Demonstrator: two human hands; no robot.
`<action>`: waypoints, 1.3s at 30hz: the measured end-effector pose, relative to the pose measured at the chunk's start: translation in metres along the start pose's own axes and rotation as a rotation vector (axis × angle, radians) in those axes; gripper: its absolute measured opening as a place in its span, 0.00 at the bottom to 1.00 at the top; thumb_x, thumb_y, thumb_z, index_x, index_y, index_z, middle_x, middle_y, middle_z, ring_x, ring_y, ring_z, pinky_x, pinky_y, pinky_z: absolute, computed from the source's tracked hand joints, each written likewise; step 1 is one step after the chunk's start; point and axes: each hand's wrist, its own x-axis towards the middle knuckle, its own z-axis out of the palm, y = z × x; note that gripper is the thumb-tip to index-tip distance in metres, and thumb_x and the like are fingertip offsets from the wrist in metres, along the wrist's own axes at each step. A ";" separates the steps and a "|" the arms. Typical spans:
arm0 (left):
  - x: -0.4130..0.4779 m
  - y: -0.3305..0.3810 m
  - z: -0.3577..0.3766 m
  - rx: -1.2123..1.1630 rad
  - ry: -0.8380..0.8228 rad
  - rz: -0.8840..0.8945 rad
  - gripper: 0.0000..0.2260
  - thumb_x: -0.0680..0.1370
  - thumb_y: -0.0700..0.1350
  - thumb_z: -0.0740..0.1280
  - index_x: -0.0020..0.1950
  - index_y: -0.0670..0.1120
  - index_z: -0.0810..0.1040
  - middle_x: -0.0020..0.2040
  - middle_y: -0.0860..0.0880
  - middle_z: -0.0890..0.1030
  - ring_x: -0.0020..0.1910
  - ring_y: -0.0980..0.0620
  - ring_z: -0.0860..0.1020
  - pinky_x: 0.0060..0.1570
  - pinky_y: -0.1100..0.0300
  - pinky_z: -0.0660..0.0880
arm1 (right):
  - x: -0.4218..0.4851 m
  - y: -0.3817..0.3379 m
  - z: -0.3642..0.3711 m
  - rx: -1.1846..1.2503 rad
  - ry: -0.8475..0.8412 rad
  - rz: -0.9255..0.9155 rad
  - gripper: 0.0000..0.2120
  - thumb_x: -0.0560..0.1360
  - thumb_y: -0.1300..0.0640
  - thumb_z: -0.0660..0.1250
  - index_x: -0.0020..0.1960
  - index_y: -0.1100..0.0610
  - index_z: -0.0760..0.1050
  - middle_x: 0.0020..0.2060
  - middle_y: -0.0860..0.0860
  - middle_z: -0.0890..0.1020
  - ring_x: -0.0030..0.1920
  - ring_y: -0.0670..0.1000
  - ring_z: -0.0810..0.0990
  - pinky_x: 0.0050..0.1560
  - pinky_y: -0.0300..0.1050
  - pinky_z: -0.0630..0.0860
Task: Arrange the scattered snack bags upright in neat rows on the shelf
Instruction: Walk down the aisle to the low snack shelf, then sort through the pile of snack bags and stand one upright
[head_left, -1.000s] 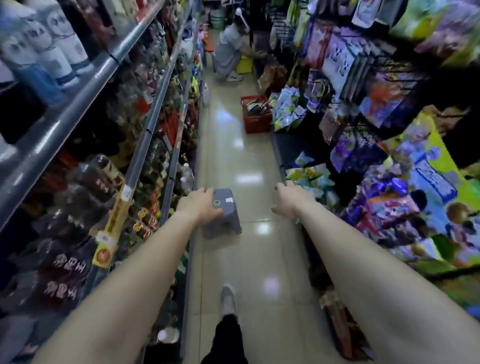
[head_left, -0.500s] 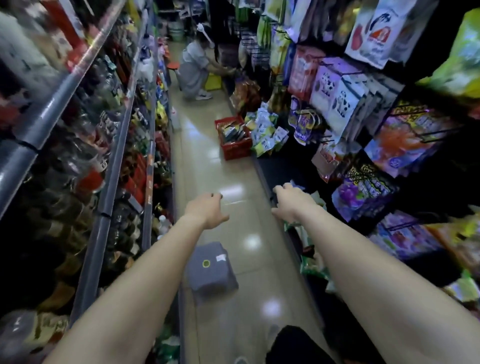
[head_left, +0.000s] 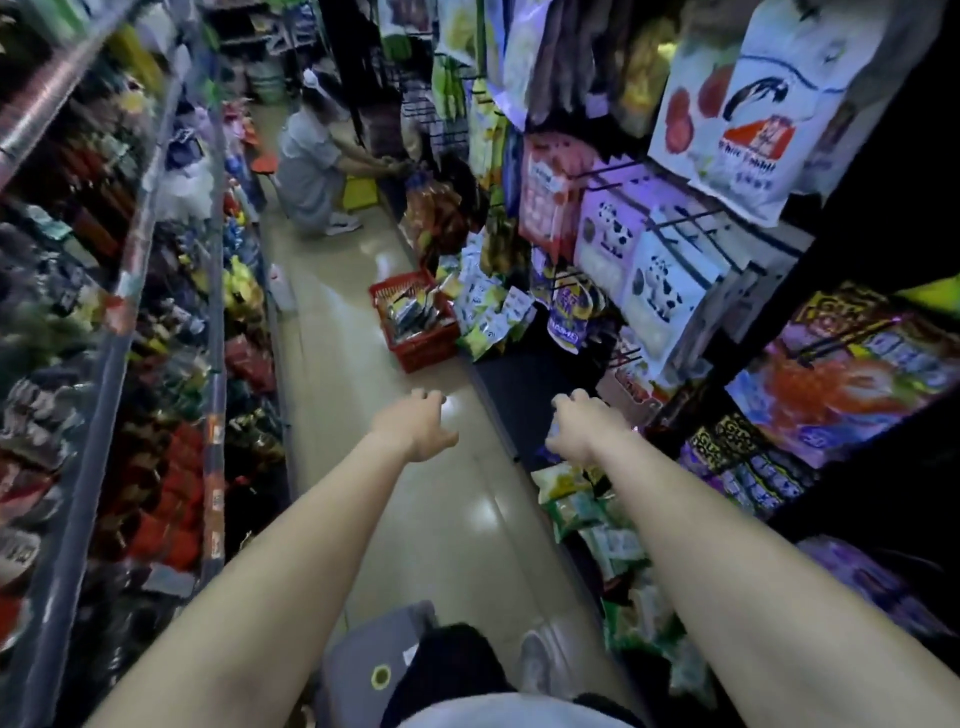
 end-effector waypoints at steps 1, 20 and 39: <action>0.017 0.007 -0.005 0.005 0.000 0.029 0.30 0.75 0.61 0.64 0.73 0.49 0.66 0.69 0.46 0.71 0.66 0.42 0.73 0.57 0.50 0.73 | 0.010 0.007 -0.006 0.020 0.002 0.017 0.30 0.73 0.44 0.67 0.71 0.54 0.66 0.67 0.56 0.69 0.63 0.62 0.72 0.58 0.58 0.75; 0.271 0.153 -0.060 0.417 -0.177 0.923 0.29 0.76 0.60 0.65 0.73 0.49 0.66 0.68 0.44 0.71 0.64 0.40 0.74 0.59 0.45 0.74 | 0.031 0.102 -0.013 0.480 0.130 0.874 0.33 0.75 0.42 0.68 0.74 0.55 0.64 0.71 0.58 0.67 0.67 0.61 0.71 0.61 0.56 0.74; 0.182 0.226 0.126 0.577 -0.379 1.284 0.34 0.78 0.62 0.60 0.79 0.47 0.58 0.77 0.42 0.61 0.69 0.39 0.69 0.60 0.49 0.73 | -0.058 0.067 0.175 0.682 0.052 1.185 0.32 0.75 0.43 0.66 0.74 0.55 0.64 0.68 0.57 0.68 0.64 0.61 0.71 0.60 0.55 0.74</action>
